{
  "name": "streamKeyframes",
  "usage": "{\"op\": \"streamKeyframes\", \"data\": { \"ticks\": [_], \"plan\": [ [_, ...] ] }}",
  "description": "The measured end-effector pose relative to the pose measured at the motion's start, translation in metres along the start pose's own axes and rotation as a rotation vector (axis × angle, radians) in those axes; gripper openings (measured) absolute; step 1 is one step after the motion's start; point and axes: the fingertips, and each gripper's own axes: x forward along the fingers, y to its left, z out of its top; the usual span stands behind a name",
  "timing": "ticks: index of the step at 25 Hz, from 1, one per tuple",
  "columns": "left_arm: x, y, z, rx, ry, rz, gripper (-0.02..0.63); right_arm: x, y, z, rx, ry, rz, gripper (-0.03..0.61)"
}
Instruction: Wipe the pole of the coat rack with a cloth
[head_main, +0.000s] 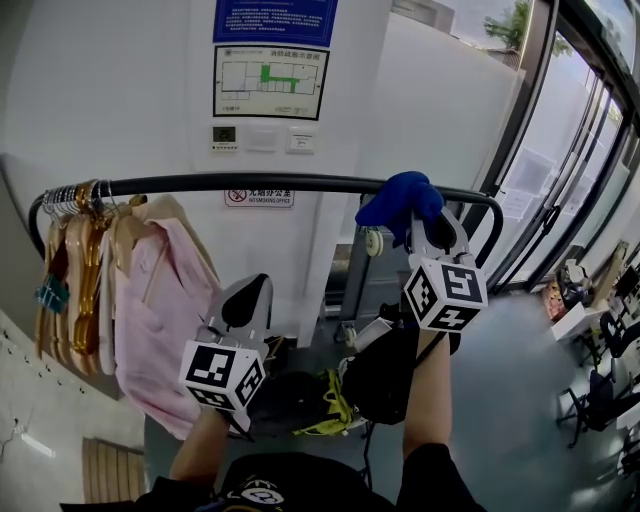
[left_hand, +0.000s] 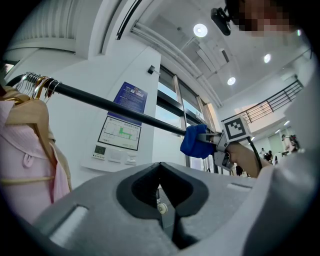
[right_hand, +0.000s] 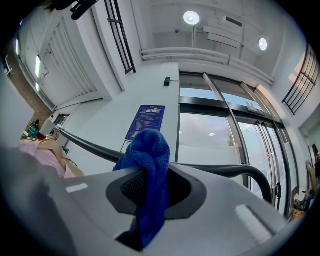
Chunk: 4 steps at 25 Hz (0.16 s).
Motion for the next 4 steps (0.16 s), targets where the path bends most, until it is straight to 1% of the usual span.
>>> {"op": "streamKeyframes", "data": {
  "ticks": [4],
  "plan": [
    [0.0018, -0.0034, 0.0006, 0.002, -0.002, 0.0, 0.005, -0.0003, -0.0021, 0.002, -0.001, -0.006, 0.001, 0.063]
  ]
}}
